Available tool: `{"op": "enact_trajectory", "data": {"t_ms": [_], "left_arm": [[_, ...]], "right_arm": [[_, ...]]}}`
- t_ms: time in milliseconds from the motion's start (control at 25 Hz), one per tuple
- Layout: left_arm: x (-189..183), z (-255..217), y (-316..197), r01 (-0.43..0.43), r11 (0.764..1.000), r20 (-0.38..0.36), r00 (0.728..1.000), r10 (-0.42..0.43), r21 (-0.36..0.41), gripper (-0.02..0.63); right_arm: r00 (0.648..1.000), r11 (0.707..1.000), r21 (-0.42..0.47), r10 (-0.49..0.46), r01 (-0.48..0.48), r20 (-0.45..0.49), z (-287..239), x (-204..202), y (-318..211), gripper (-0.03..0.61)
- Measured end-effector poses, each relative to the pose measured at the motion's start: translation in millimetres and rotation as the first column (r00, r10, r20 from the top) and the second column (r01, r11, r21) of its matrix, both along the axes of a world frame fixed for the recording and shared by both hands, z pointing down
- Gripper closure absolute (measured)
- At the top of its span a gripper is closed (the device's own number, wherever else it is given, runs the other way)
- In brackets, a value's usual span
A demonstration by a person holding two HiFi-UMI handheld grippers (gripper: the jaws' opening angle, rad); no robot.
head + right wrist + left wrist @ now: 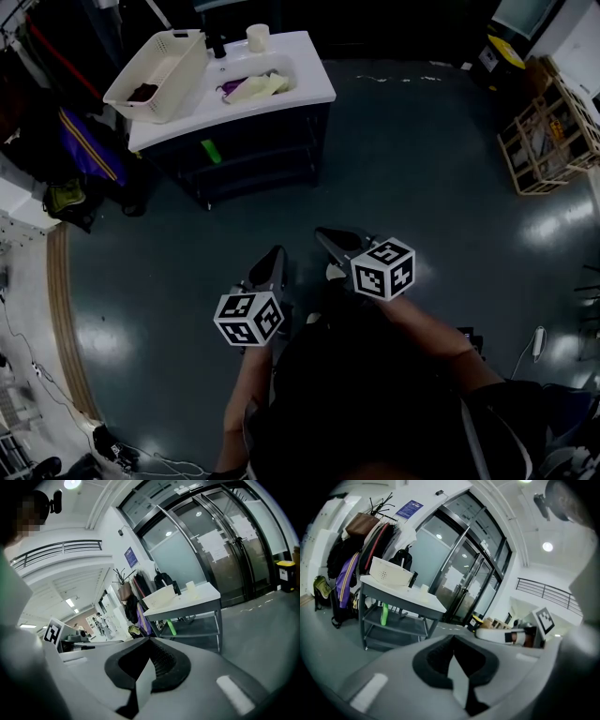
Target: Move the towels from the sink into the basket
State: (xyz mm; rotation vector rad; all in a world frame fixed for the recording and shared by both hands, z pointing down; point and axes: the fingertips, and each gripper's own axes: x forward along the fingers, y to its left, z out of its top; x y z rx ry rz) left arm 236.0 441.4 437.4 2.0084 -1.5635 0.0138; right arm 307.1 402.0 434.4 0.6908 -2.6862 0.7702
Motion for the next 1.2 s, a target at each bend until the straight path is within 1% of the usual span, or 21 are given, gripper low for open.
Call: {"op": "enact_trajectory", "data": {"t_ms": [280,480,880,1040,1200], "left_arm": [[-5.2,-5.7,-36.8,0.017,1.0,0.016,1.0,-0.017,0.01,0.609],[-10.2,-12.1,-66.0,0.048,0.999,0.024,0.999,-0.049,0.018,0.609],[8.8,-17.8,-123.3,0.095,0.995,0.048,0.994,-0.096,0.016,0.609],[14.6,-17.1,-146.6,0.113,0.993,0.06,0.992,-0.114,0.027,0.609],[19.1,-12.5,-169.1,0.128,0.991,0.056,0.99,-0.129,0.033,0.609]], "right_arm": [[0.999,0.999,-0.001,-0.034,0.034,0.007,1.1,-11.8,-33.0,0.583],[0.997,0.997,0.013,-0.078,0.078,0.009,-5.5,-17.9,-60.6,0.583],[0.987,0.988,0.027,-0.156,0.155,0.028,-14.9,-10.3,-119.4,0.583],[0.983,0.983,0.03,-0.18,0.179,0.031,-11.3,-5.5,-141.1,0.584],[0.981,0.981,0.028,-0.191,0.19,0.032,-4.0,0.3,-161.9,0.583]]}}
